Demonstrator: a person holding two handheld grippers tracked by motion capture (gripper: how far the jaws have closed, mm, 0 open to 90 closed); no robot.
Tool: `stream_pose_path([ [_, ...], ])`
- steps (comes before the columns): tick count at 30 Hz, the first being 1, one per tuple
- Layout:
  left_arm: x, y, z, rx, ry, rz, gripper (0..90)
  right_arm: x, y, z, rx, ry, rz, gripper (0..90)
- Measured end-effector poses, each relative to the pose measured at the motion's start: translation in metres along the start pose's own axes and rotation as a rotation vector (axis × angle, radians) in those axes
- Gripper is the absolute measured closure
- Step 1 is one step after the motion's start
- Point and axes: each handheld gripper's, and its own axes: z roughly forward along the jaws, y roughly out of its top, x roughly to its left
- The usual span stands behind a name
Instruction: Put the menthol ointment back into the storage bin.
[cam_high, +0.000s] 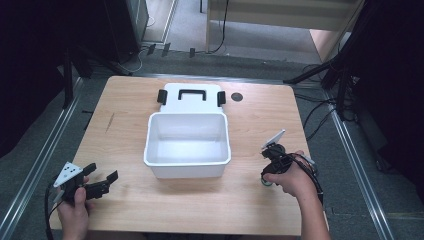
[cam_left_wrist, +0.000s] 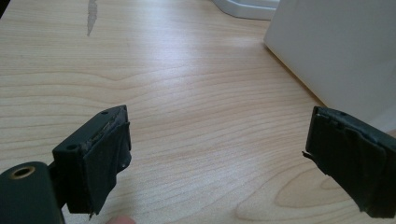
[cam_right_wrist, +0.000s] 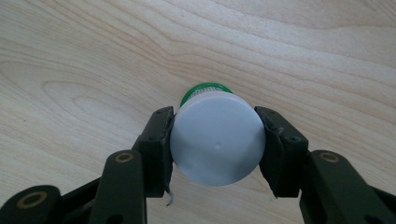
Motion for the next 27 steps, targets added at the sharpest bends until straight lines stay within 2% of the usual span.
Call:
stream_pose_path([
  [7,-0.001,0.0,0.001,0.003,0.003,0.005,7.6,0.007,0.005,-0.012,-0.027,0.008,-0.031,51.4],
  [10,-0.001,0.0,0.0,0.0,0.005,0.007,7.6,0.013,0.009,-0.025,-0.043,0.014,-0.048,51.4],
  [13,-0.001,0.0,0.0,-0.005,0.002,0.005,7.6,0.016,0.012,-0.032,-0.049,0.022,-0.048,51.3],
  [15,0.0,0.0,0.0,-0.005,-0.001,0.003,7.6,0.02,0.016,-0.043,-0.062,0.039,-0.049,51.4],
  [20,0.0,0.0,0.0,-0.007,-0.002,-0.001,7.6,0.024,0.024,-0.057,-0.07,0.045,-0.049,51.4],
  [27,0.0,0.0,0.0,-0.007,-0.002,0.0,7.6,0.032,0.038,-0.081,-0.089,0.048,-0.071,51.4],
])
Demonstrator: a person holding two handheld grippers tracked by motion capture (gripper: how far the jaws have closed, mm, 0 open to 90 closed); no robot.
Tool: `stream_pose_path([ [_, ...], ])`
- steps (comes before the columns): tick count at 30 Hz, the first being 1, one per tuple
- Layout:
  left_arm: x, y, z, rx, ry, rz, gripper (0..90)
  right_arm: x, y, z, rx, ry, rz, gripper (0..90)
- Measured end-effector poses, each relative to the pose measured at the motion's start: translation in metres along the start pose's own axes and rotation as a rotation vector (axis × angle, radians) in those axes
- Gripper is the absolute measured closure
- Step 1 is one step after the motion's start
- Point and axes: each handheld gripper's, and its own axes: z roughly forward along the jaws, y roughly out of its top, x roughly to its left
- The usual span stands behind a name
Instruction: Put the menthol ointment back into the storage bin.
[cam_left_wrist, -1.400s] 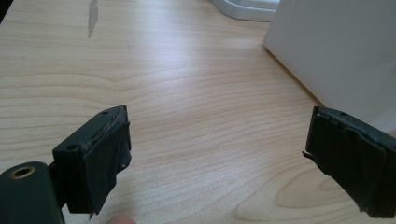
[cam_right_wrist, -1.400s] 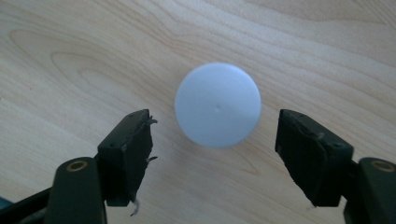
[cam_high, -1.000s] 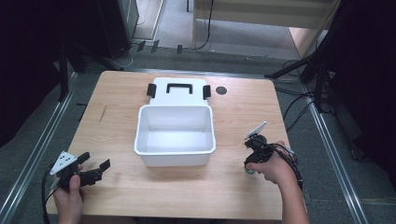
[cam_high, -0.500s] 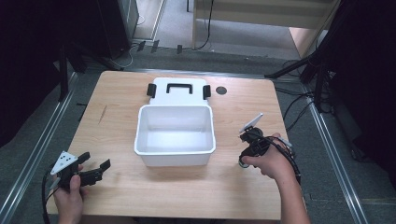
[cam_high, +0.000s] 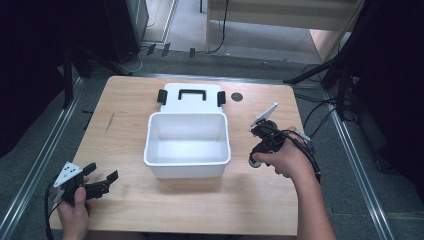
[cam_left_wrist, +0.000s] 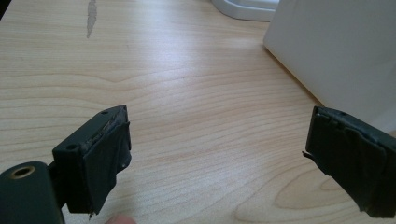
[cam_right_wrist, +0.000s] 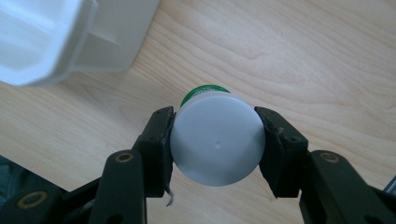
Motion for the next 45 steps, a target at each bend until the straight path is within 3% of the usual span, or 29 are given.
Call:
stream_pose_path([
  [6,0.0,0.0,0.0,-0.001,0.0,-0.002,7.6,0.014,0.017,-0.023,-0.02,-0.012,-0.031,51.4],
  [14,0.0,0.0,0.0,-0.001,-0.001,-0.003,7.6,0.025,0.032,-0.039,-0.025,-0.017,-0.049,51.4],
  [25,0.0,0.0,0.0,-0.002,-0.002,-0.005,7.6,0.052,0.059,-0.063,-0.052,-0.017,-0.097,51.5],
  [37,0.001,0.001,0.001,-0.004,-0.003,-0.004,7.6,0.084,0.08,-0.059,-0.059,-0.005,-0.169,51.5],
  [45,0.001,0.001,0.001,-0.004,-0.004,-0.007,7.6,0.096,0.088,-0.049,-0.049,0.009,-0.194,51.5],
])
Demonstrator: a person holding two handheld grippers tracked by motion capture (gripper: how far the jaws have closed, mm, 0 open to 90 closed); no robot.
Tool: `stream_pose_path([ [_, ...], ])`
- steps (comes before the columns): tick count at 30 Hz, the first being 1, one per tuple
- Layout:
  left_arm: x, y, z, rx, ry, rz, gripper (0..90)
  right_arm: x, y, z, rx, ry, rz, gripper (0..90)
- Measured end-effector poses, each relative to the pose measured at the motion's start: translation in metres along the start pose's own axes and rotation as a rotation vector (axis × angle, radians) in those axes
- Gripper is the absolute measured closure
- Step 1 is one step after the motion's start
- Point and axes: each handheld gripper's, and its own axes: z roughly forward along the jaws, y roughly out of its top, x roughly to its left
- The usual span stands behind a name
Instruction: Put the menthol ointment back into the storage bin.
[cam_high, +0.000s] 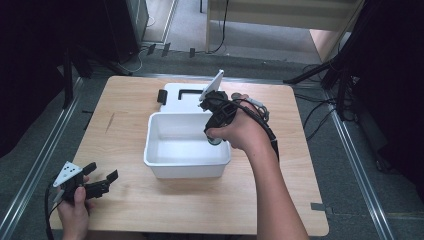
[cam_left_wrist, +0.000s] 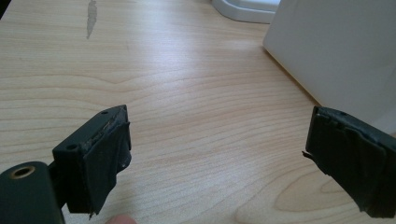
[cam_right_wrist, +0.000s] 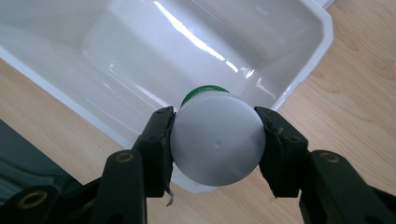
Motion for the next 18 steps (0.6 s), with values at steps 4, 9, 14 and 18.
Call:
stream_pose_path([
  [4,0.0,0.0,0.0,-0.001,-0.001,-0.002,7.6,0.003,0.005,0.009,0.009,-0.004,-0.012,51.5],
  [9,0.0,0.0,0.0,0.0,-0.001,-0.002,7.6,0.007,0.008,0.022,0.018,0.0,-0.024,51.4],
  [14,0.0,0.0,0.0,-0.001,-0.001,-0.002,7.6,0.01,0.008,0.04,0.04,0.004,-0.053,51.4],
  [18,0.0,0.0,0.0,0.0,0.0,-0.002,7.6,0.012,0.008,0.055,0.042,0.003,-0.088,51.4],
])
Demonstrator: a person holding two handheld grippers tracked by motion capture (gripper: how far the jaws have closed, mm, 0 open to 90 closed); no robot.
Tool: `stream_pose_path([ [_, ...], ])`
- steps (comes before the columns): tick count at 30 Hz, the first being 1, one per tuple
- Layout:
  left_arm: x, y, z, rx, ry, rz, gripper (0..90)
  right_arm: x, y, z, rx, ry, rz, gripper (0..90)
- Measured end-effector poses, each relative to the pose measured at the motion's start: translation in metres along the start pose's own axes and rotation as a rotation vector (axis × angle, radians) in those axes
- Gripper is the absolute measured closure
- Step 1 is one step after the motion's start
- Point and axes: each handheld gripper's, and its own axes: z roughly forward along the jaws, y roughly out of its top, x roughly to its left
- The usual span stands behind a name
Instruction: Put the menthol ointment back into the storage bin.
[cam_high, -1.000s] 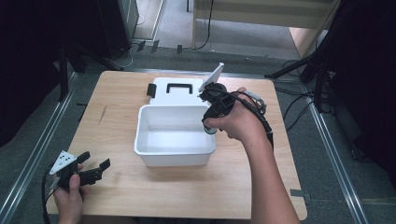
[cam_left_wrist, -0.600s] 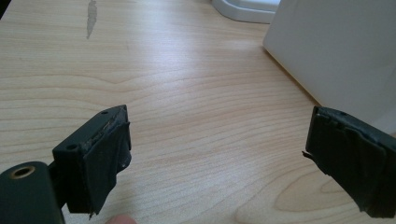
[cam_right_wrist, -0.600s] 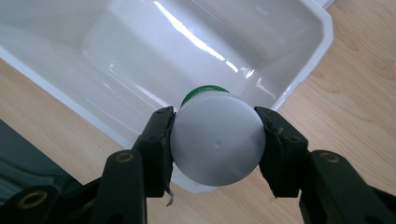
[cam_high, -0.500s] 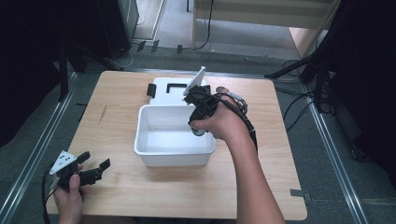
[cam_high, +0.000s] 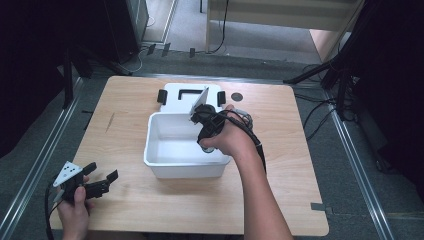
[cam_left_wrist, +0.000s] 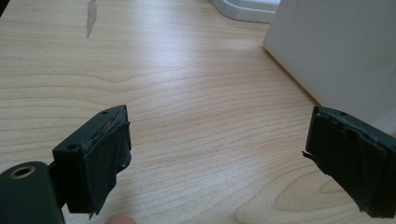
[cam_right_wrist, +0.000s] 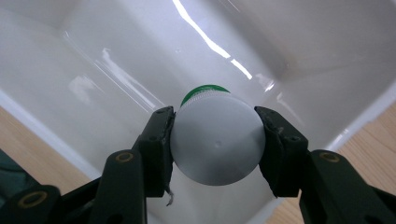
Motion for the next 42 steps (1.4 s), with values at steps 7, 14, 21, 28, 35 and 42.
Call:
stream_pose_path([
  [7,0.0,0.0,0.0,-0.002,0.0,-0.002,7.6,0.003,0.001,0.025,0.013,-0.005,-0.062,51.4],
  [14,0.0,0.0,0.0,0.0,-0.001,-0.004,7.6,0.005,0.002,0.044,0.011,-0.003,-0.093,51.4],
  [21,0.0,0.0,0.0,0.004,-0.001,-0.005,7.6,0.009,0.003,0.06,0.043,-0.023,-0.106,51.3],
  [28,0.0,0.0,0.0,0.003,-0.001,-0.004,7.6,0.011,0.002,0.076,0.07,-0.034,-0.119,51.3],
  [35,-0.001,0.001,0.001,0.009,0.003,0.003,7.6,0.012,0.002,0.083,0.105,-0.053,-0.122,48.8],
  [42,0.001,0.0,0.001,0.006,-0.005,-0.006,7.6,0.012,0.002,0.082,0.099,-0.057,-0.113,49.0],
])
